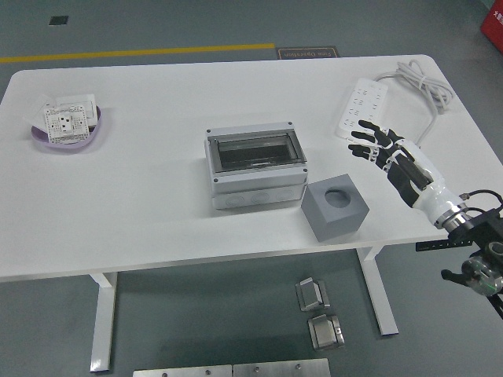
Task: Pick up the cylinder from the cube,place it in the box,flap close box
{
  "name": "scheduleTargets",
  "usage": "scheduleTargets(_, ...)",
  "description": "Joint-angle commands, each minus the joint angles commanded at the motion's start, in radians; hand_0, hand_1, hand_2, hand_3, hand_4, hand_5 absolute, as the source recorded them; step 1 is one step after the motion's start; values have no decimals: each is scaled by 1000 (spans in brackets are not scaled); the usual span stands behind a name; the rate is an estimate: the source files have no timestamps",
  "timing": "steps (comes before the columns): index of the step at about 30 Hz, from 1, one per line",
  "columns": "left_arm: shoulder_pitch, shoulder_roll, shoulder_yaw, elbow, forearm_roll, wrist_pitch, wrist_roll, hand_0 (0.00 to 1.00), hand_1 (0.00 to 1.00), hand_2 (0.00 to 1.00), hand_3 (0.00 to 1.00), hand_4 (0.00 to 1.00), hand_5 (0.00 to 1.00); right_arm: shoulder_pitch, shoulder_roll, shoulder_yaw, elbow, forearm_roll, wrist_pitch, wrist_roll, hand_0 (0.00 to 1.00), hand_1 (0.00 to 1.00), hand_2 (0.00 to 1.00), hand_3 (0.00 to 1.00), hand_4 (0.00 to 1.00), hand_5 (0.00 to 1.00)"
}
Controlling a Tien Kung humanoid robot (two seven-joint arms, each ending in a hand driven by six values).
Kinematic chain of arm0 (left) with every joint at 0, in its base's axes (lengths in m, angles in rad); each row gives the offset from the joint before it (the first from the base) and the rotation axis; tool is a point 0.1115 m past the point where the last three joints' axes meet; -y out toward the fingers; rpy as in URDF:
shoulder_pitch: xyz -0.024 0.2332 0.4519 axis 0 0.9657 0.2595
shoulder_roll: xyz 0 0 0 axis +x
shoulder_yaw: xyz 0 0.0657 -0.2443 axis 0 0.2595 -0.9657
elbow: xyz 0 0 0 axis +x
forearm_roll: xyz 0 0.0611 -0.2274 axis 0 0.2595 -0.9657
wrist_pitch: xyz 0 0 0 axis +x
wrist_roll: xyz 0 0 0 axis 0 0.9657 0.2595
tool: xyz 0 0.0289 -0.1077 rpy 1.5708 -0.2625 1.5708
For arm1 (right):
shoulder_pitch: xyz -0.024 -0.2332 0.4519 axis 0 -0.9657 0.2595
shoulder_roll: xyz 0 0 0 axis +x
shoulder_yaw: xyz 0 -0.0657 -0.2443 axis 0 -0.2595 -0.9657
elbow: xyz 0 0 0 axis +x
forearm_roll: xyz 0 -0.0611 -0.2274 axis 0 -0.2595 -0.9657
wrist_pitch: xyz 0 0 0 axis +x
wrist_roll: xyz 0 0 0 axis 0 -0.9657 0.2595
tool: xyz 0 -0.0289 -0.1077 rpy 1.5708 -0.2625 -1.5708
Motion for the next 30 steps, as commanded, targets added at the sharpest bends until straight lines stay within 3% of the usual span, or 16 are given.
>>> scheduleTargets(2, 0, 0, -5, 0, 5, 0, 1, 685, 652, 542, 605, 631, 287, 1, -2, 5, -4, 7, 16, -8, 998, 977, 921, 775, 925, 790)
scheduleTargets(4, 0, 0, -8, 0, 9, -1, 2, 685, 652, 542, 605, 631, 287, 2, -4, 16, -6, -10, 0, -1, 998, 977, 921, 775, 925, 790)
scheduleTargets(5, 0, 0, 0, 0, 1, 0, 0, 685, 652, 543, 605, 632, 286, 2, -6, 23, -4, -31, -12, 1, 998, 791, 810, 858, 924, 821)
scheduleTargets(9, 1, -1, -11, 0, 11, -1, 2, 685, 652, 543, 605, 632, 286, 4, -10, 21, -10, -5, -12, 7, 998, 791, 810, 858, 924, 821)
scheduleTargets(10, 1, -1, -5, 0, 5, -1, 1, 685, 652, 543, 605, 632, 287, 5, -10, 23, -9, -14, -32, 21, 998, 867, 864, 933, 931, 911)
scheduleTargets(14, 2, -1, -21, 0, 21, -2, 4, 685, 652, 543, 605, 632, 287, 6, -7, 32, -15, 17, -27, 31, 998, 867, 864, 933, 931, 911)
scheduleTargets(16, 2, -1, -6, 0, 6, -2, 2, 685, 652, 543, 605, 632, 287, 7, -6, 39, -9, 15, -66, 56, 998, 867, 864, 933, 931, 911)
scheduleTargets(17, 2, -1, -1, 0, 1, -1, 0, 685, 652, 543, 605, 633, 287, 7, -6, 42, -5, 5, -81, 61, 997, 799, 898, 994, 910, 905)
scheduleTargets(18, 2, -1, -2, 0, 1, -2, 0, 685, 652, 543, 605, 633, 287, 7, -6, 45, -4, -5, -87, 59, 997, 799, 898, 994, 910, 905)
scheduleTargets(22, 3, -1, 44, 0, -45, -2, -9, 685, 652, 543, 605, 633, 287, 10, -5, 49, -16, 36, -70, 63, 997, 799, 898, 994, 910, 905)
scheduleTargets(23, 3, -1, 48, 0, -49, -2, -9, 685, 652, 542, 605, 633, 288, 11, -5, 50, -13, 24, -80, 62, 427, 619, 900, 998, 745, 459)
scheduleTargets(28, 4, 5, 89, -3, -90, -3, -21, 685, 652, 542, 605, 633, 288, 14, -1, 54, -15, 25, -79, 44, 427, 619, 900, 998, 745, 459)
scheduleTargets(29, 5, 8, 95, -2, -98, -2, -23, 684, 652, 543, 605, 632, 288, 14, -1, 56, -12, 14, -81, 37, 706, 594, 769, 998, 763, 582)
scheduleTargets(30, 6, 11, 98, -2, -103, -2, -25, 684, 652, 543, 605, 632, 288, 15, 0, 59, -9, -7, -84, 26, 706, 594, 769, 998, 763, 582)
